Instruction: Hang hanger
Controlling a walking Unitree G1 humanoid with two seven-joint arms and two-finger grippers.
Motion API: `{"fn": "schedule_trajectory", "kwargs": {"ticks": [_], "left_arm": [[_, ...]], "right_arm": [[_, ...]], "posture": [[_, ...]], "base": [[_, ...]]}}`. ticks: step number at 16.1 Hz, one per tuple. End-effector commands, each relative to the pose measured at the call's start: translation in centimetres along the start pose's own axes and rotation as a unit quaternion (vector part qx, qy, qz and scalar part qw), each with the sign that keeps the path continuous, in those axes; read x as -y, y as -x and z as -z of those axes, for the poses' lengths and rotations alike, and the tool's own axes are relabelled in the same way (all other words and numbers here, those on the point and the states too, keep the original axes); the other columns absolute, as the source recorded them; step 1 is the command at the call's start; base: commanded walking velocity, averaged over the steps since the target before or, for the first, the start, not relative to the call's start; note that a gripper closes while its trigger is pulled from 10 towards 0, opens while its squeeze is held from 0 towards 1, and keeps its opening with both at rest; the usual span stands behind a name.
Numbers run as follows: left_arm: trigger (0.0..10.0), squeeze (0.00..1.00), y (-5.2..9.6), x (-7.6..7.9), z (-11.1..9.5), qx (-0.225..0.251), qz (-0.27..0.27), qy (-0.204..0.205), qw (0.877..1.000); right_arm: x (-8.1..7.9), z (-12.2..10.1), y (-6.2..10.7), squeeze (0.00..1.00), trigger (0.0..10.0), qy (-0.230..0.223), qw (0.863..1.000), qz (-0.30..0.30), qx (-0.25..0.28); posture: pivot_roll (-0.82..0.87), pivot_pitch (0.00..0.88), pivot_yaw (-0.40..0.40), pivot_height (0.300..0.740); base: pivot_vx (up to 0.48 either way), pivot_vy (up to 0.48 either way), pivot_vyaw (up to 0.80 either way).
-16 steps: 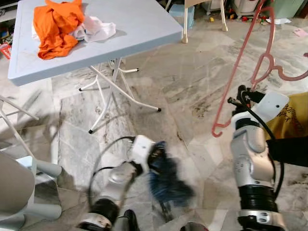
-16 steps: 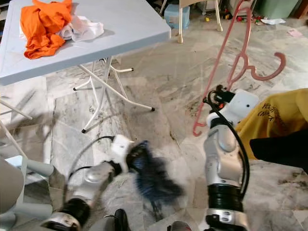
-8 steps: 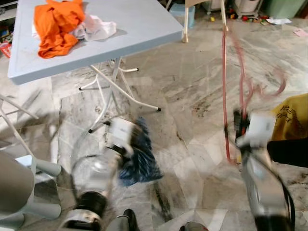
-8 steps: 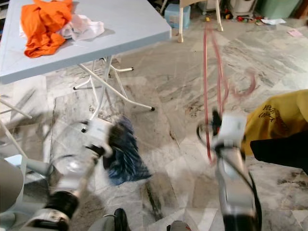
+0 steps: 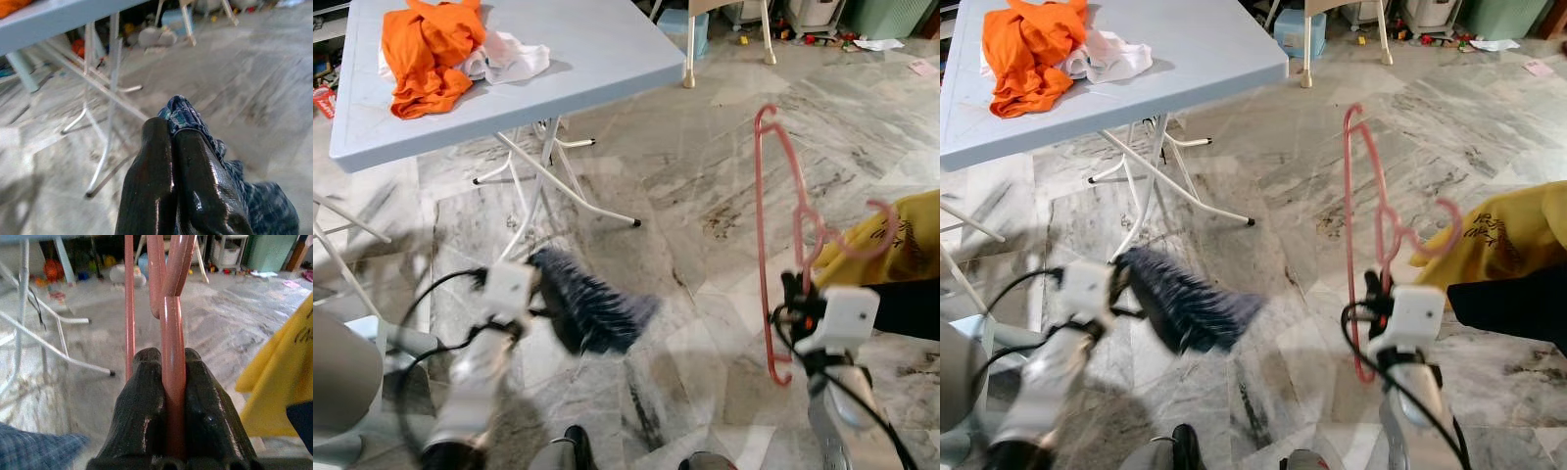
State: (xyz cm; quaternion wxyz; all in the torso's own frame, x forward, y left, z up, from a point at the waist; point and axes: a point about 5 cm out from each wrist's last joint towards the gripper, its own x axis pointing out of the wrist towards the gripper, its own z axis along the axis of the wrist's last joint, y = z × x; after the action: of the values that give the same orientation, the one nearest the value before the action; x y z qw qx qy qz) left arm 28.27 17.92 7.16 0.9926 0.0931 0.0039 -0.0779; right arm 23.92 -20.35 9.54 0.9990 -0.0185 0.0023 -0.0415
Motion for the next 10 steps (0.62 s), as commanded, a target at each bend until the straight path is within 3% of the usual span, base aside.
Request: {"fn": "schedule_trajectory", "kwargs": {"ticks": [1, 5, 10], "left_arm": [[10.0, 0.00, 0.6, -0.4, 0.2, -0.009, -0.002, -0.006, 1.000], [10.0, 0.00, 2.1, 1.9, 1.9, -0.054, 0.086, 0.046, 0.994], [10.0, 0.00, 4.0, 1.8, 4.3, -0.096, 0.098, 0.042, 0.990]], "right_arm": [[-0.1, -0.2, 0.3, 0.00, 10.0, 0.004, 1.000, 0.006, -0.001], [1.0, 1.7, 2.2, 0.00, 10.0, 0.000, 0.997, 0.060, -0.041], [0.8, 2.7, 3.1, 0.00, 10.0, -0.004, 0.996, 0.060, -0.062]], "posture": [[-0.14, 0.194, 0.065, 0.740], [-0.14, 0.185, 0.063, 0.740], [-0.12, 0.194, 0.062, 0.740]], "base": [[0.000, 0.000, 0.00], [0.000, 0.000, 0.00], [0.000, 0.000, 0.00]]}}
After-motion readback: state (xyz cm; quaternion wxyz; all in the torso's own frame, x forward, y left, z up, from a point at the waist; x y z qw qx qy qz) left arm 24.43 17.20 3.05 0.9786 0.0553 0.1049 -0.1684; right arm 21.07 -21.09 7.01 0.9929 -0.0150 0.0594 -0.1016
